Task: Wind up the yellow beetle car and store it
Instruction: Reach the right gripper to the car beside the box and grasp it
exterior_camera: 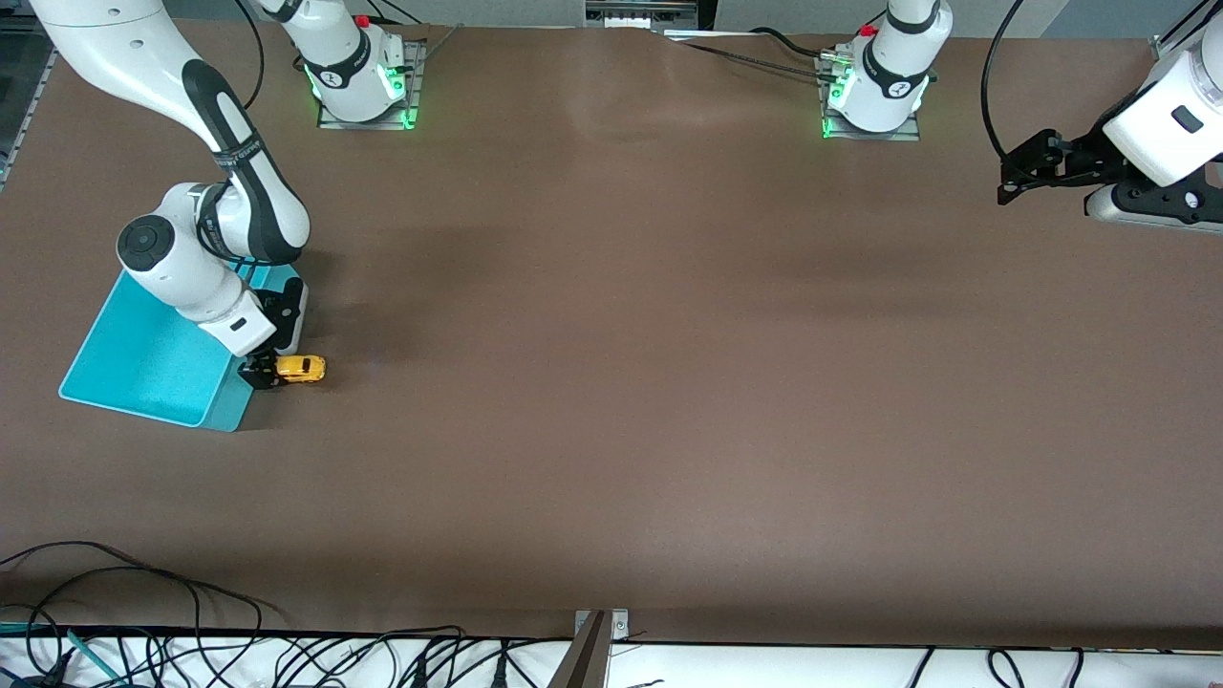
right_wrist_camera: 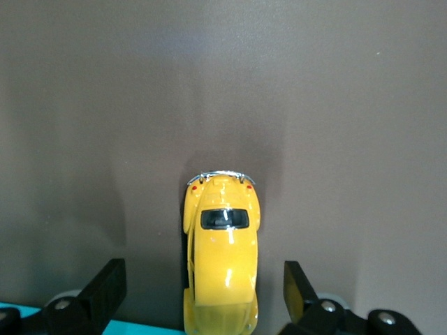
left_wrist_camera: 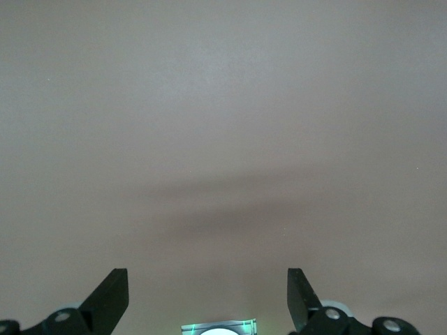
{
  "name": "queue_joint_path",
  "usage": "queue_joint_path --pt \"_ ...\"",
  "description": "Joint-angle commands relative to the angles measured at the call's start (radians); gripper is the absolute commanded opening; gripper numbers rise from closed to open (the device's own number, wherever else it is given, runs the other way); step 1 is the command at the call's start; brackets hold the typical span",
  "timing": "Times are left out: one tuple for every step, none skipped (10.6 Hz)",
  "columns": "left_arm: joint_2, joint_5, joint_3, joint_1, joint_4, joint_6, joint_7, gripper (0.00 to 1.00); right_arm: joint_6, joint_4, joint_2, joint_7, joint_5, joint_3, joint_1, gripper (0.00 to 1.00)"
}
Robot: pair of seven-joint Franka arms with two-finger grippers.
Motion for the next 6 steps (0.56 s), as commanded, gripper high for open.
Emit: queue_joint_path --pt "0.011 0.006 0.001 0.000 0.029 -0.022 -0.010 1.00 0.015 0.039 0.034 -0.085 0.007 0.010 -0.012 0.88" --pt "0.011 0.006 0.001 0.000 0.029 -0.022 -0.008 1.00 0.015 0.039 0.035 -0.088 0.008 0.010 -0.013 0.85" --pt "0.011 0.006 0.001 0.000 0.029 -0.022 -0.008 1.00 0.015 0.039 0.035 -0.090 0.008 0.010 -0.013 0.75" --pt "0.011 0.006 0.003 0.000 0.029 -0.022 -0.008 1.00 0.015 0.039 0.035 -0.090 0.008 0.010 -0.013 0.67" --pt "0.011 0.006 0.003 0.000 0.029 -0.022 -0.008 1.00 0.015 0.039 0.035 -0.090 0.008 0.010 -0.013 0.60" --pt "0.011 0.008 0.003 0.000 0.029 -0.022 -0.008 1.00 0.015 0.039 0.035 -0.091 0.008 0.010 -0.013 0.50"
